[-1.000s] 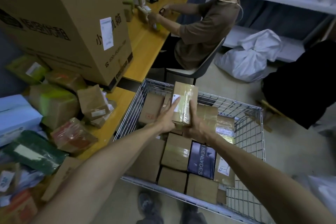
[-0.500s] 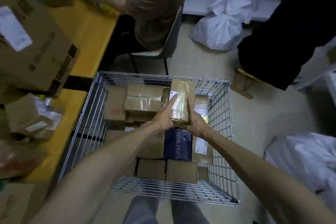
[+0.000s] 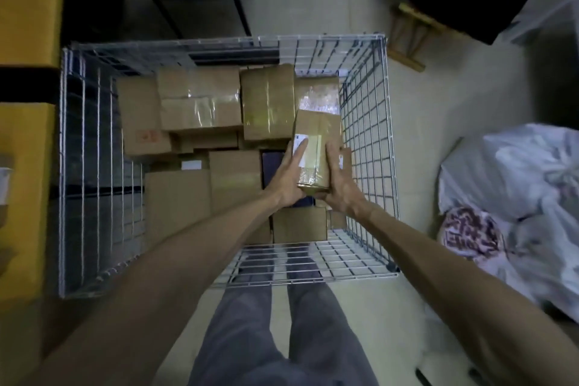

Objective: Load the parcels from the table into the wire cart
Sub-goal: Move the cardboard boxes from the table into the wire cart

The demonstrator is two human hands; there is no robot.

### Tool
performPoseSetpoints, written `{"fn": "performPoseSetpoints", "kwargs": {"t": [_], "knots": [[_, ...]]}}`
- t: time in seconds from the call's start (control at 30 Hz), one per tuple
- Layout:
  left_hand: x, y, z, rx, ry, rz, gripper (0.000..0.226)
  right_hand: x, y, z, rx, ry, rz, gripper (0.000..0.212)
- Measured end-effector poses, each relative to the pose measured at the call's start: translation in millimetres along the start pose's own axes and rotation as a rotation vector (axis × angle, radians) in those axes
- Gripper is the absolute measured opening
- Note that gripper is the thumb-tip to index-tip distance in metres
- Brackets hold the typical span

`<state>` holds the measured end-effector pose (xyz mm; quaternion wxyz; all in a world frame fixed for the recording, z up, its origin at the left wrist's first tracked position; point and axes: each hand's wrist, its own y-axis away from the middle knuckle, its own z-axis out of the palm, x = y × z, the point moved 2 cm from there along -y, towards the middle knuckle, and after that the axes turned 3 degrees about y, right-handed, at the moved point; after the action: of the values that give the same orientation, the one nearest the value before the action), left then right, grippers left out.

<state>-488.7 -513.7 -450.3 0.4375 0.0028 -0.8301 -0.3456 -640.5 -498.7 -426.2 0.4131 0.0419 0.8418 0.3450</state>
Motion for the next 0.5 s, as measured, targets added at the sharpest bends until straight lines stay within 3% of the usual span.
{"fn": "performPoseSetpoints", "kwargs": {"t": [0.07, 0.1, 0.27, 0.33, 0.43, 0.5], "knots": [[-21, -1, 19, -0.012, 0.017, -0.042, 0.127, 10, -2, 14, 0.021, 0.101, -0.031, 0.069], [-32, -1, 28, -0.023, 0.017, -0.052, 0.126, 27, -6, 24, 0.039, 0.057, 0.023, 0.059], [-83, -6, 68, -0.07, -0.018, -0.102, 0.13, 94, -18, 76, -0.091, -0.033, 0.116, 0.065], [-99, -9, 81, -0.084, -0.03, -0.081, 0.133, 109, -21, 85, -0.082, -0.016, 0.106, 0.086], [-126, -20, 106, -0.105, -0.034, -0.07, 0.134, 127, -24, 101, -0.034, -0.037, 0.165, 0.092], [-142, -27, 118, -0.095, -0.023, -0.083, 0.129, 141, -28, 108, -0.058, -0.079, 0.192, 0.108]]}}
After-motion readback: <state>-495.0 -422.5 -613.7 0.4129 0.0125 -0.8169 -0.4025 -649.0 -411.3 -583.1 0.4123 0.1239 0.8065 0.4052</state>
